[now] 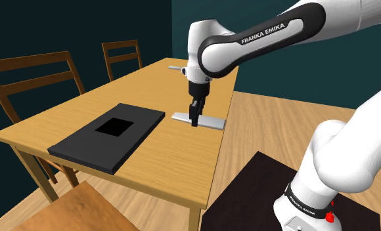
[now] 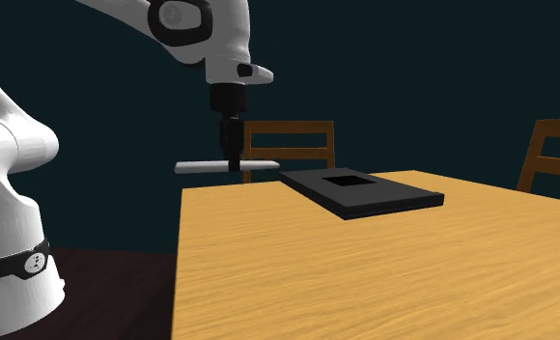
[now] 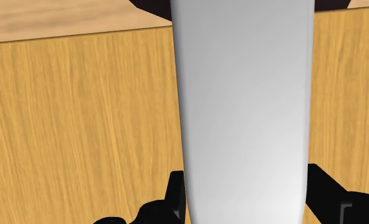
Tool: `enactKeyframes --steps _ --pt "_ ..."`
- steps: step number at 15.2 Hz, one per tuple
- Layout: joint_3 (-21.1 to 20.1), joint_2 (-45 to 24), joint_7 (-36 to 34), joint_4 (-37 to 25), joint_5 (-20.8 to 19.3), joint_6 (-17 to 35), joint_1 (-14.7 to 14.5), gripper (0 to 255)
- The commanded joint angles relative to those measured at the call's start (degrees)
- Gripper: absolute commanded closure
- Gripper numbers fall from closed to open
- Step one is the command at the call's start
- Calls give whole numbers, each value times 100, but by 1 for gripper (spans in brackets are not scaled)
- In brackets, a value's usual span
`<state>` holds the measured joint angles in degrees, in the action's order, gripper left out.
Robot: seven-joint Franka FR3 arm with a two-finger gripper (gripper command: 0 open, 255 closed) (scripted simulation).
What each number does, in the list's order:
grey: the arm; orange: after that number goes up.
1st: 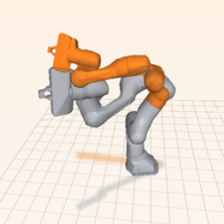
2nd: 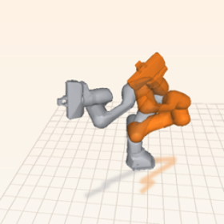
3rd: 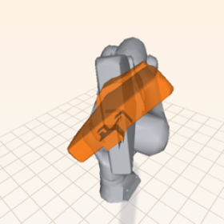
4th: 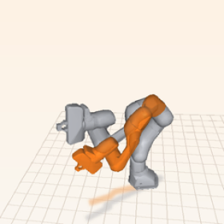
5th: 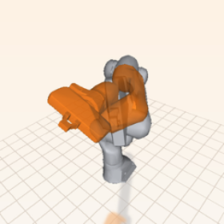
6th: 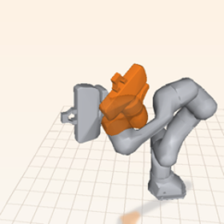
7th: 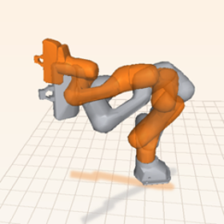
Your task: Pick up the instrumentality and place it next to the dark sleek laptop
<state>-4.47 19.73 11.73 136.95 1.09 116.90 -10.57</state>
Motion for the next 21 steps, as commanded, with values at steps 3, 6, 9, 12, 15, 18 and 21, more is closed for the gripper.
enactKeyframes --steps 3,6,9,12,15,18,21 --pt "-24 -96 -33 220 5 317 -10 255" --pt "-31 -197 -39 369 2 568 -9 255" --pt "-38 -312 -46 508 -4 822 -8 255" --pt "-45 -441 -55 636 -11 1079 -6 255" --pt "-52 -570 -64 742 -20 1313 -4 255" --pt "-52 -570 -64 742 -20 1313 -4 255" --pt "-52 -570 -64 742 -20 1313 -4 255"
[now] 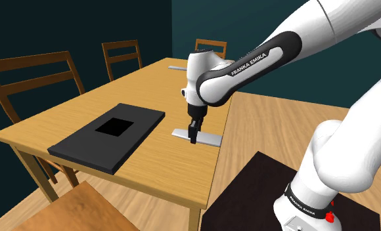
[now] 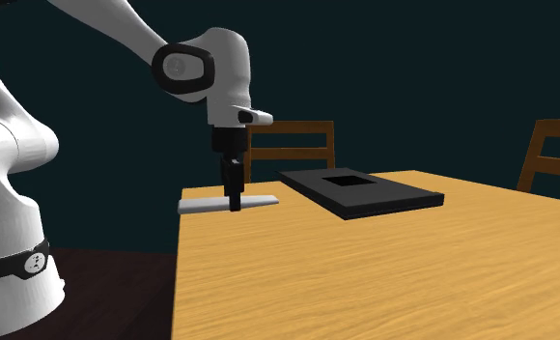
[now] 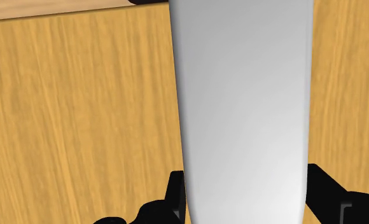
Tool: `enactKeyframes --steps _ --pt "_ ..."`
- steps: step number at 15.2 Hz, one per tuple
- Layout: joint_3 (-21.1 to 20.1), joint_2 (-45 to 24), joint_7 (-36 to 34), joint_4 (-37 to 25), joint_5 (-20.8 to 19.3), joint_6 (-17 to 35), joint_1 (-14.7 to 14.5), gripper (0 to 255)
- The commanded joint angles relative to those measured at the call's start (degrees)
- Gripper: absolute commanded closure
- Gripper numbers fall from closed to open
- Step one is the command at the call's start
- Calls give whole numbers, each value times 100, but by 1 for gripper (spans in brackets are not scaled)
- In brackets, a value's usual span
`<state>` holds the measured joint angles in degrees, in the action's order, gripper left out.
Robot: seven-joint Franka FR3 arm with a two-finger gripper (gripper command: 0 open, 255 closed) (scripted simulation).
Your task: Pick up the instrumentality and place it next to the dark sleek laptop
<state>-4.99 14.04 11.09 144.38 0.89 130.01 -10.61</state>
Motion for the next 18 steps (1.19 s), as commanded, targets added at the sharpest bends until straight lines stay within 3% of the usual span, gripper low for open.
enactKeyframes --steps 1,2,7,11,18 --pt "0 0 0 -1 0 1 0 255" --pt "0 -1 0 -1 0 2 0 0" --pt "0 0 0 -1 0 1 0 0" --pt "19 394 22 -416 23 -808 -8 0" --pt "19 394 22 -416 23 -808 -8 0"
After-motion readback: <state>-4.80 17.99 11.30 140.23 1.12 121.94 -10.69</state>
